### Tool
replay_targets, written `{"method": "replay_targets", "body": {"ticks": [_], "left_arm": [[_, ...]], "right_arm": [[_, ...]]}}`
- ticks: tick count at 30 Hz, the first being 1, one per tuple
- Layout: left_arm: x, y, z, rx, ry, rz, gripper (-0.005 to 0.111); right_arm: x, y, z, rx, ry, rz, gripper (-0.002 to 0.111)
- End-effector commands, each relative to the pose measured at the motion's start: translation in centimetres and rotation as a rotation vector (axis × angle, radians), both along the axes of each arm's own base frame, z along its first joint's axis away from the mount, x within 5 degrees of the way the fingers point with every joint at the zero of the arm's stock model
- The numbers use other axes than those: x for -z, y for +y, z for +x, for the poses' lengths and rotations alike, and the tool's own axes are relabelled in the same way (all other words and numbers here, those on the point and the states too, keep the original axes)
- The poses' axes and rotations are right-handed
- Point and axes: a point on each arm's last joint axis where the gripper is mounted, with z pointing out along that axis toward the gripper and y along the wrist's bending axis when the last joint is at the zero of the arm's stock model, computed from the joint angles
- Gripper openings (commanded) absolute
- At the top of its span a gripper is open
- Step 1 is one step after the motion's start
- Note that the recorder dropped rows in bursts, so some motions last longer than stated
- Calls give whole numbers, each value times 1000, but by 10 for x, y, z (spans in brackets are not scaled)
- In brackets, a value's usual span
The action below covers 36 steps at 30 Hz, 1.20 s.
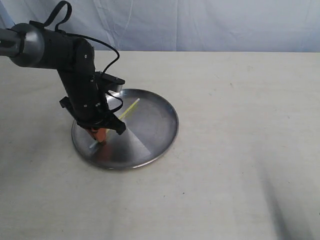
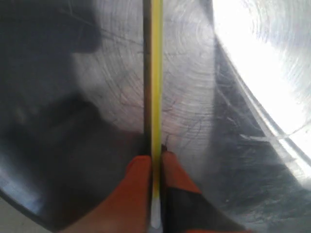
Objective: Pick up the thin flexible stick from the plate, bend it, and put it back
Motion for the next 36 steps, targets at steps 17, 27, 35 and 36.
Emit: {"method": "replay_targets", "body": {"ticks": [17, 27, 35, 36], "left_arm": [[-82, -10, -25, 58, -136, -287, 0], [-78, -16, -54, 91, -73, -491, 0], [-100, -22, -67, 130, -109, -669, 0], [-103, -24, -69, 148, -109, -698, 0]], "right_arm": [[-2, -1, 0, 6, -26, -26, -1], [-37, -9, 1, 109, -357, 997, -1], [-31, -4, 2, 107, -247, 1209, -1], [-33, -1, 1, 87, -211, 1198, -1]]}}
